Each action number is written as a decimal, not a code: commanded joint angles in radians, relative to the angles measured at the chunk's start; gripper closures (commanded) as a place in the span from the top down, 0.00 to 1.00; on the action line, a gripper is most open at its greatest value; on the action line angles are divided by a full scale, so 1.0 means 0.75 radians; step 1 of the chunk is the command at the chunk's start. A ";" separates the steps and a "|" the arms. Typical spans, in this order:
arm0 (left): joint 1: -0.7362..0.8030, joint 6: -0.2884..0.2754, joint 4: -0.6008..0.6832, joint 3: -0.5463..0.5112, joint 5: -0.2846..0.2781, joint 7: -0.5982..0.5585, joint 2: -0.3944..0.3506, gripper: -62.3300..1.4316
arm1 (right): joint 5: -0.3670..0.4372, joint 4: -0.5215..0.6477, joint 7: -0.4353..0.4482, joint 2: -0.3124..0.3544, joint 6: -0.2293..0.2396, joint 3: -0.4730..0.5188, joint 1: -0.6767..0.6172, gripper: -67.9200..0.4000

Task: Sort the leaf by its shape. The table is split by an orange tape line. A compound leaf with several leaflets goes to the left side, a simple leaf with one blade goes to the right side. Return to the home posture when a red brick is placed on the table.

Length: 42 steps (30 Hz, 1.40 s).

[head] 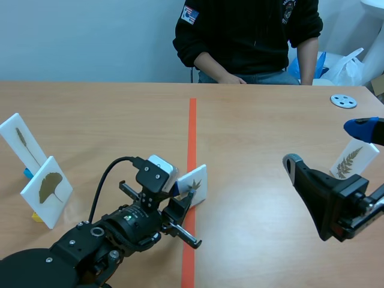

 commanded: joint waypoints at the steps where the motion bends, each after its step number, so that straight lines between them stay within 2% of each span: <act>1: -0.025 -0.002 0.030 -0.004 -0.005 -0.016 0.033 0.16 | 0.019 0.004 0.020 0.004 -0.001 0.008 0.012 1.00; 9: -0.020 0.003 0.042 -0.004 -0.005 -0.006 0.055 0.15 | 0.019 0.004 0.020 0.004 -0.001 0.008 0.011 1.00; 12: 0.002 0.003 0.088 -0.005 -0.006 0.051 0.044 0.16 | 0.019 0.004 0.020 0.004 -0.001 0.008 0.012 1.00; 18: 0.164 0.010 0.347 -0.006 -0.009 0.203 -0.008 0.16 | 0.019 0.004 0.020 0.004 -0.001 0.008 0.012 1.00; 23: 0.394 0.030 0.632 -0.006 -0.009 0.238 -0.065 0.16 | 0.019 0.004 0.020 0.006 -0.001 0.008 0.012 1.00; 27: 0.579 0.099 0.823 -0.007 -0.009 0.237 -0.077 0.16 | 0.019 0.004 0.020 0.012 0.000 0.008 0.012 1.00; 31: 0.713 0.179 0.935 -0.009 -0.009 0.237 -0.080 0.16 | 0.019 0.004 0.020 0.011 0.000 0.008 0.012 1.00; 39: 0.845 0.339 0.955 -0.128 -0.012 0.226 -0.081 0.16 | 0.019 0.004 0.019 0.012 0.000 0.008 0.027 1.00; 42: 0.878 0.393 0.955 -0.187 -0.084 0.186 -0.080 0.16 | 0.019 0.004 0.019 0.012 0.000 0.008 0.037 1.00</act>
